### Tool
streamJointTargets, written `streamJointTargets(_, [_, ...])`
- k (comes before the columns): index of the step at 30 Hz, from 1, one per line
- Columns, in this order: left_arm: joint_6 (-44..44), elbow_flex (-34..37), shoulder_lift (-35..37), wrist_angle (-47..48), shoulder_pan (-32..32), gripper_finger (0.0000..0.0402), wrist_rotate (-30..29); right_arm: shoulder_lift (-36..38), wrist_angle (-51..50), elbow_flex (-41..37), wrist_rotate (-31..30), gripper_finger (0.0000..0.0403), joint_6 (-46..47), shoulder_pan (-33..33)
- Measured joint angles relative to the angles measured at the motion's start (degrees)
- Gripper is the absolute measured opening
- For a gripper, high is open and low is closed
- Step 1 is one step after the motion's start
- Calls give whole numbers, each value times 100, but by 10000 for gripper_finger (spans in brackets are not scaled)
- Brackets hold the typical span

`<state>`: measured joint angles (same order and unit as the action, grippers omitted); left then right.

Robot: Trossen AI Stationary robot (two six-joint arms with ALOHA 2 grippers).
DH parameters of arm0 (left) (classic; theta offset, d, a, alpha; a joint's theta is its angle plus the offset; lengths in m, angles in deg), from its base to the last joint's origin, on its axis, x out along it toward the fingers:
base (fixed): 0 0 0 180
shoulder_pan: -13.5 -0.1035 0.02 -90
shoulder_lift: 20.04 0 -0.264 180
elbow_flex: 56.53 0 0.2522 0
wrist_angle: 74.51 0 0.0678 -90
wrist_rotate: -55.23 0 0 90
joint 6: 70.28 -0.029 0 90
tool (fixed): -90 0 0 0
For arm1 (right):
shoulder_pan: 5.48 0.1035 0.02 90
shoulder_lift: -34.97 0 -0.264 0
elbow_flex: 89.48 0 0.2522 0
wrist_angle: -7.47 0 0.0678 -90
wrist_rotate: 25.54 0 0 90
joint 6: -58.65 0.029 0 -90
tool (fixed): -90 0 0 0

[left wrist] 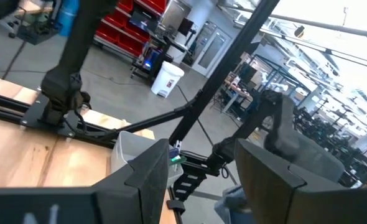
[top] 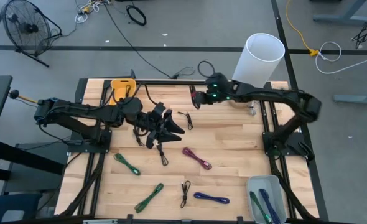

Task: Pick & Place USB Port
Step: Put the black charger cable into the yellow bin

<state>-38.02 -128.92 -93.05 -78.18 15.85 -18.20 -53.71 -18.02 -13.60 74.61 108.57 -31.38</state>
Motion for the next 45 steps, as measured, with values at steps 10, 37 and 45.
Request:
streamJointTargets(10, [3,0,0,-352,-273,188,-507,2121,103,8,-849,39,-260,1239])
streamJointTargets(37, [-297,-2,-83,-1180,-889,188,-1069,1692,2498,17,-1825,39,-921,3056])
streamJointTargets(45, [-297,-4,-124,-1174,-892,188,-1085,1292,2911,17,-1845,39,-814,3100])
